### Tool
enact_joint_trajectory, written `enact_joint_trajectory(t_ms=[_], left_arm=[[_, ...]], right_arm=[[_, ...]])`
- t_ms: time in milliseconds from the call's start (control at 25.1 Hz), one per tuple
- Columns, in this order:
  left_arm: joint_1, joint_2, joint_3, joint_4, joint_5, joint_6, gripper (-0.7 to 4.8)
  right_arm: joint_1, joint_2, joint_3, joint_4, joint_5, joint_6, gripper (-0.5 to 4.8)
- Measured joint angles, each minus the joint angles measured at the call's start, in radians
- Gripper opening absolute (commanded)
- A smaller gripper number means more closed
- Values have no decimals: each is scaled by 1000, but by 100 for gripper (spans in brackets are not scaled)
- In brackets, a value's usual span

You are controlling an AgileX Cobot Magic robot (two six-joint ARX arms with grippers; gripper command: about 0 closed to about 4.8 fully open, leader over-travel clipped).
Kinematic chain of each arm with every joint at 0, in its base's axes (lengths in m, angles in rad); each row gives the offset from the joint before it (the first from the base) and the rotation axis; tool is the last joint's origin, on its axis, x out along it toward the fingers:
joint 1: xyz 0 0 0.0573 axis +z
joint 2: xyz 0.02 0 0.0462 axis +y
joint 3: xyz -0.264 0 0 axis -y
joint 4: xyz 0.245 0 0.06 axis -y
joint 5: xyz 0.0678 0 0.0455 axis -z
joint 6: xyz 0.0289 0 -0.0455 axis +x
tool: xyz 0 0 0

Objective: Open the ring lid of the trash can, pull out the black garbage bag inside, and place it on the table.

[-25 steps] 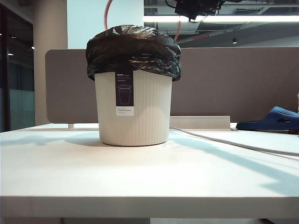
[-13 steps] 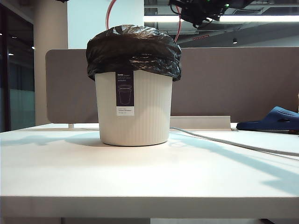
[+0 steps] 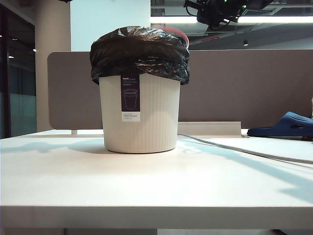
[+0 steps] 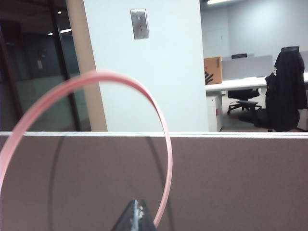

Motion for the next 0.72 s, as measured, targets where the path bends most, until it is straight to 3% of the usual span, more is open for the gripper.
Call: enact_joint_trajectory(t_ms=[319,479,718], left_arm=[[0,0,0,-50,-21,-3,-6],[0,0,0,-124,-40,-51,-6],[0,0,0,-256,-86,-136,-6]], right_arm=[[4,-8,0,-87,-80,2,-1],[6,-40,-1,-204,-115,11,0],[3,-111,-1,-359,-284,197,-1]])
